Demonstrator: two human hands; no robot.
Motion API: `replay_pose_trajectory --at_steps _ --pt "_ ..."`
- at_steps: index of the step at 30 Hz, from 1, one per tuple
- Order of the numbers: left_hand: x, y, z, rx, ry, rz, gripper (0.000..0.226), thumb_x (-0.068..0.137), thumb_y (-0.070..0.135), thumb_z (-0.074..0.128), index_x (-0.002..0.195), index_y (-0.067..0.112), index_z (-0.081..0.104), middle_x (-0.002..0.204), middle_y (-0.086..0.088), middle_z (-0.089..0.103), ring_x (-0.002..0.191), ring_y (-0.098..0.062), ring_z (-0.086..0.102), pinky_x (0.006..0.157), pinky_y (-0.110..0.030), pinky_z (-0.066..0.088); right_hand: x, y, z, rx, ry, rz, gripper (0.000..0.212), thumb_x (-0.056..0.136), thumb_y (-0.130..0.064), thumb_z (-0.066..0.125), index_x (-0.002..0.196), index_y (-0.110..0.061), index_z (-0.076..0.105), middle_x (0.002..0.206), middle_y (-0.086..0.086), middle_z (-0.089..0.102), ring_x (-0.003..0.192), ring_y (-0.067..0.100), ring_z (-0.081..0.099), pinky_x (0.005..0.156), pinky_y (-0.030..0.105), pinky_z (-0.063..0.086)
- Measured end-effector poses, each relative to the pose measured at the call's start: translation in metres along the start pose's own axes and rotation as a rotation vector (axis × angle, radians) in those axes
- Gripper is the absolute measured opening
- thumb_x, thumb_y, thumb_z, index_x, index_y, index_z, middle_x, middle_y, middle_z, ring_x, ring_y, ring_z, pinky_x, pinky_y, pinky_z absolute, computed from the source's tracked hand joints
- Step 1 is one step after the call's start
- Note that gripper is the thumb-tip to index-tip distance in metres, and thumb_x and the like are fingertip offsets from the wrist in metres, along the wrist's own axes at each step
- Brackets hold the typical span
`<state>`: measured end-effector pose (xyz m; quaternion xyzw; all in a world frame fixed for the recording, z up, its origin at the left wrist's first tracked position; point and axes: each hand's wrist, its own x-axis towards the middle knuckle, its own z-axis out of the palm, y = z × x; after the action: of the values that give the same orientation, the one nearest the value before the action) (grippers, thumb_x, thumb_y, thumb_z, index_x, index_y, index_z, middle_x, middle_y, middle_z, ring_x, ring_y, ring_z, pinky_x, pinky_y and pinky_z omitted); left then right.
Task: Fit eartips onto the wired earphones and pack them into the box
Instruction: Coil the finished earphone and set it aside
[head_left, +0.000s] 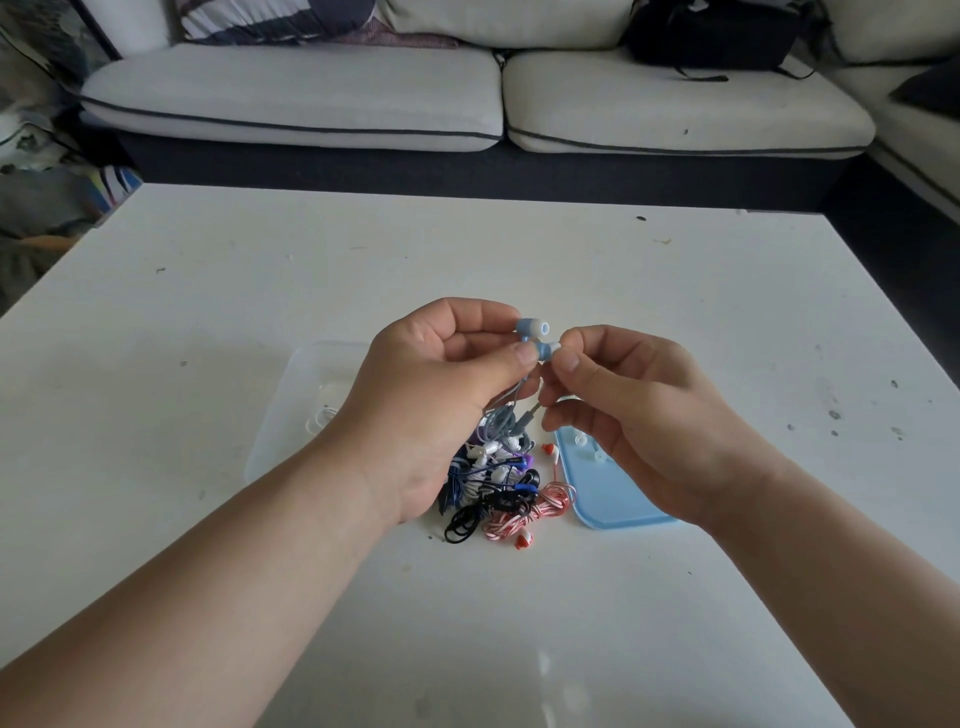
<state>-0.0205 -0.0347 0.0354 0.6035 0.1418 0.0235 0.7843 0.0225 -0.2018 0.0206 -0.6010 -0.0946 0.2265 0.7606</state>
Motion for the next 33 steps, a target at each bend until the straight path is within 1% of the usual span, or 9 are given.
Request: replay_pose_trajectory --at_steps 8,11,13,16,20,23,29,31,33 --pt "-0.004 -0.004 0.008 -0.023 0.066 0.039 0.022 0.089 -0.007 0.073 0.103 0.009 0.069 0.093 -0.011 0.08 0.079 -0.022 0.078 0.081 -0.033 0.061 0.0 0.007 0.006 -0.065 0.06 -0.105 0.011 0.101 -0.002 0.057 0.092 0.0 0.064 0.084 0.014 0.071 0.083 0.024 0.067 0.07 0.032 0.055" --pt "-0.004 -0.006 0.01 -0.015 0.095 0.069 0.02 0.088 -0.005 0.074 0.099 0.011 0.07 0.097 -0.014 0.079 0.087 -0.029 0.078 0.089 -0.041 0.062 0.0 0.008 0.009 -0.074 0.103 -0.133 0.012 0.101 0.0 0.057 0.091 0.0 0.064 0.081 0.012 0.07 0.081 0.023 0.067 0.07 0.032 0.055" --pt "-0.004 -0.008 0.011 -0.008 0.113 0.084 0.02 0.088 -0.004 0.075 0.098 0.012 0.07 0.097 -0.015 0.079 0.091 -0.033 0.078 0.091 -0.044 0.061 0.0 0.009 0.011 -0.119 0.146 -0.148 0.011 0.101 -0.001 0.058 0.092 0.001 0.065 0.08 0.012 0.071 0.078 0.023 0.068 0.072 0.036 0.056" --pt "-0.004 -0.009 0.011 -0.001 0.118 0.087 0.02 0.088 -0.004 0.075 0.098 0.012 0.069 0.096 -0.015 0.079 0.086 -0.028 0.078 0.087 -0.04 0.062 0.0 0.011 0.013 -0.187 0.209 -0.176 0.01 0.099 -0.004 0.062 0.092 0.0 0.067 0.079 0.012 0.074 0.075 0.025 0.068 0.077 0.045 0.057" --pt "-0.002 -0.008 0.009 0.009 0.105 0.098 0.022 0.087 -0.004 0.076 0.098 0.013 0.068 0.097 -0.013 0.079 0.086 -0.024 0.076 0.088 -0.04 0.061 -0.002 0.008 0.016 -0.089 0.267 -0.165 0.006 0.094 -0.003 0.068 0.091 0.002 0.069 0.076 0.015 0.074 0.071 0.025 0.069 0.076 0.036 0.061" --pt "-0.001 -0.008 0.008 0.012 0.108 0.092 0.021 0.087 -0.003 0.076 0.097 0.013 0.068 0.095 -0.013 0.079 0.083 -0.021 0.075 0.085 -0.037 0.061 -0.003 0.007 0.02 -0.055 0.293 -0.152 0.004 0.092 -0.002 0.07 0.09 0.002 0.07 0.076 0.015 0.075 0.071 0.026 0.073 0.077 0.037 0.062" --pt "0.001 -0.009 0.007 0.015 0.124 0.074 0.021 0.087 -0.003 0.077 0.097 0.013 0.068 0.098 -0.013 0.079 0.083 -0.022 0.076 0.088 -0.041 0.061 -0.005 0.011 0.02 -0.293 0.356 -0.239 0.003 0.092 -0.006 0.073 0.092 -0.008 0.075 0.077 0.008 0.077 0.072 0.024 0.076 0.074 0.032 0.063" --pt "0.003 -0.007 0.007 -0.018 0.126 0.054 0.021 0.087 -0.003 0.077 0.099 0.011 0.067 0.1 -0.015 0.079 0.082 -0.02 0.076 0.085 -0.037 0.062 -0.007 0.011 0.022 -0.349 0.357 -0.259 0.005 0.092 -0.007 0.073 0.093 -0.01 0.077 0.079 0.005 0.078 0.075 0.022 0.076 0.075 0.03 0.062" --pt "0.003 -0.005 0.005 -0.036 0.12 0.032 0.022 0.087 -0.003 0.077 0.101 0.011 0.068 0.098 -0.015 0.079 0.08 -0.018 0.076 0.078 -0.03 0.06 -0.007 0.007 0.021 -0.236 0.34 -0.199 0.005 0.091 -0.006 0.073 0.093 -0.006 0.078 0.083 0.01 0.078 0.08 0.026 0.076 0.077 0.032 0.063"
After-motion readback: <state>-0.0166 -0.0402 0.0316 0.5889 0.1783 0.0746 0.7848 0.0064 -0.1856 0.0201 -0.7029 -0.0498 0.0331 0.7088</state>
